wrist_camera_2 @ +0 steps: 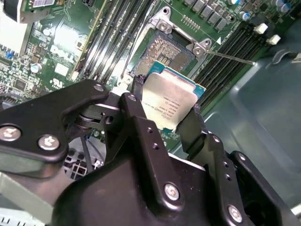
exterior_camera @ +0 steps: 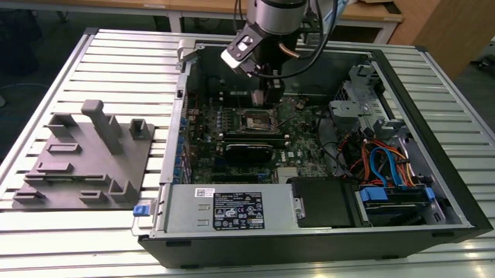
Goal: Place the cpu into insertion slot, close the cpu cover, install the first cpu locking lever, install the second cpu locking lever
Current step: 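Place the cpu into insertion slot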
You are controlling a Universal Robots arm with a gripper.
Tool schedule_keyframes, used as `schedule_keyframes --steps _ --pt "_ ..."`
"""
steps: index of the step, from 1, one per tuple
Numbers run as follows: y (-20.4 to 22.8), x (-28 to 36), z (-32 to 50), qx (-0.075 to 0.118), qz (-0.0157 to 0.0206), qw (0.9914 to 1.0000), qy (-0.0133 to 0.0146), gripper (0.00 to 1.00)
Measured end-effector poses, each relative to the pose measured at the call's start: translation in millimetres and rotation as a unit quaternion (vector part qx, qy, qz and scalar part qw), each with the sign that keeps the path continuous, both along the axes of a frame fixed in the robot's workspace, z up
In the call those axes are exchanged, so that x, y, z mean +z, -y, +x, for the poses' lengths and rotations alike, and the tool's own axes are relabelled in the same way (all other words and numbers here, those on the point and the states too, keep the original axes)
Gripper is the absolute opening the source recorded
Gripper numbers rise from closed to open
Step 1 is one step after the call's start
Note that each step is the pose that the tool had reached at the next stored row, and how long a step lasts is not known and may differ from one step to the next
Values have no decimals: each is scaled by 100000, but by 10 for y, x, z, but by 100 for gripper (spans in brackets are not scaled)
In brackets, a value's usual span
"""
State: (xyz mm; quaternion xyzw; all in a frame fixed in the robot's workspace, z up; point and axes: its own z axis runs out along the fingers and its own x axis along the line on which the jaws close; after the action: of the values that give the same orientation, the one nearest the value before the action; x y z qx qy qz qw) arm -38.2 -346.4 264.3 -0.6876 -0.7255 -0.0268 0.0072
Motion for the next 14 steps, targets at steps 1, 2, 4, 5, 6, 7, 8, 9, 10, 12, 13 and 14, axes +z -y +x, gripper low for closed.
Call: schedule_keyframes --steps 1,2,4,5,6,7,8,9,10,12,13,14 --pt "0 -18 -1 -2 1 100000 14 54" --pt "0 -36 -3 -8 6 100000 32 54" --pt "0 -73 -3 -2 -4 100000 119 54" --pt "0 -87 -3 -10 -5 100000 226 54" --pt "0 -98 -4 -14 -2 99999 406 54" --pt "0 -108 -3 -11 -12 99998 628 54" --pt "0 -117 -4 -13 -52 99996 852 54" --pt "0 -129 -4 -20 -90 99995 1020 54" --pt "-1 -145 -5 -40 -108 99994 1093 54" --pt "-4 -184 -10 -173 -106 99994 1114 54" --pt "-5 -201 -17 -235 -111 99993 1114 54" --pt "-6 -220 -30 -268 -104 99993 1126 54"
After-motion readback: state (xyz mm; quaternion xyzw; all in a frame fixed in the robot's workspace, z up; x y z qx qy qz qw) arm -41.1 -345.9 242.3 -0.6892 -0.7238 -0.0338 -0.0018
